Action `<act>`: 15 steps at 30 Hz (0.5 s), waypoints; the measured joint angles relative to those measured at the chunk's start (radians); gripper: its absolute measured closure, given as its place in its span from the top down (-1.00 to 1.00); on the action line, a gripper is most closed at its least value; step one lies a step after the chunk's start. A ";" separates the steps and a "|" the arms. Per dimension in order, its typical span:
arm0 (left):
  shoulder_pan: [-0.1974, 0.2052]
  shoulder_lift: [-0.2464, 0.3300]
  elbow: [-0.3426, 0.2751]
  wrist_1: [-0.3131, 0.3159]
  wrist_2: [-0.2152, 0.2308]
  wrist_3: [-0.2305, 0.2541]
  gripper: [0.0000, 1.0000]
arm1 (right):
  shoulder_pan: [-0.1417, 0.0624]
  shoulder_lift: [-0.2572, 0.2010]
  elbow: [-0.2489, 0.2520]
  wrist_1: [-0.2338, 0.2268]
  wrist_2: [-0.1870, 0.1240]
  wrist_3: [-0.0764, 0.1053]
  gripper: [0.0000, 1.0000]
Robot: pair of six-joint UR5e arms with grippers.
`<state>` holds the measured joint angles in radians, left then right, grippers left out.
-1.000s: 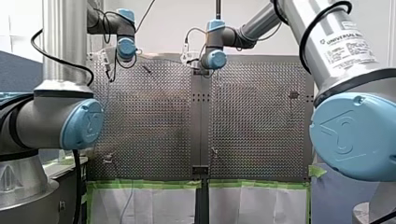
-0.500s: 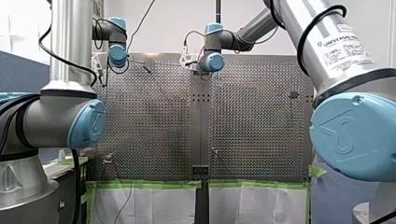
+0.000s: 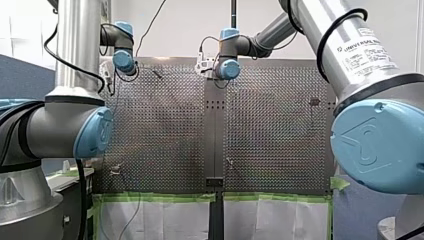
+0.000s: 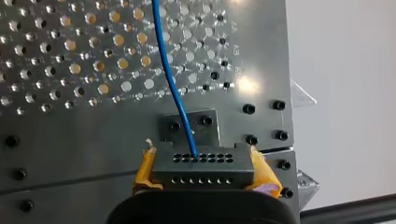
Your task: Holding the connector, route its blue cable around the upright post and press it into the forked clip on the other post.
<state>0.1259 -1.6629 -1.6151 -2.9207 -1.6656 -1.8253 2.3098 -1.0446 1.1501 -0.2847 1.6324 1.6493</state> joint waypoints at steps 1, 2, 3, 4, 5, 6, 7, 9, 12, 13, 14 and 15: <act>-0.002 -0.003 0.000 0.000 0.007 -0.001 -0.98 | 0.000 0.000 0.000 0.000 0.002 0.000 -1.00; -0.005 -0.007 0.000 0.000 0.017 -0.001 -0.98 | 0.000 0.000 0.000 0.000 0.004 0.000 -1.00; -0.007 -0.010 0.000 -0.001 0.024 -0.001 -0.98 | 0.000 0.001 0.000 -0.001 0.005 0.000 -1.00; -0.009 -0.013 0.000 -0.002 0.032 -0.001 -0.98 | -0.001 0.003 0.000 0.000 0.009 0.000 -1.00; -0.010 -0.017 0.000 -0.003 0.043 -0.001 -0.98 | -0.002 0.004 0.000 0.001 0.013 0.000 -1.00; -0.011 -0.019 0.000 -0.003 0.051 -0.001 -0.98 | -0.002 0.006 0.000 0.002 0.018 0.000 -1.00; -0.011 -0.021 0.000 -0.003 0.059 -0.001 -0.98 | -0.003 0.008 0.000 0.003 0.024 0.000 -1.00; -0.011 -0.026 0.000 -0.003 0.076 -0.002 -0.98 | -0.005 0.009 0.000 0.006 0.032 0.000 -1.00; -0.013 -0.035 0.000 -0.002 0.095 -0.001 -0.98 | -0.007 0.011 0.000 0.009 0.046 -0.001 -1.00; -0.015 -0.040 0.000 -0.002 0.100 -0.001 -0.98 | -0.008 0.011 0.000 0.009 0.052 -0.001 -1.00; -0.016 -0.046 0.000 -0.002 0.106 0.000 -0.98 | -0.008 0.012 0.000 0.009 0.056 -0.001 -1.00; -0.018 -0.051 0.000 -0.001 0.109 0.000 -0.98 | -0.009 0.012 0.000 0.010 0.060 -0.001 -1.00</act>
<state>0.1083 -1.7140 -1.6149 -2.9219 -1.5565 -1.8251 2.3011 -1.0327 1.1504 -0.2751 1.6928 1.6480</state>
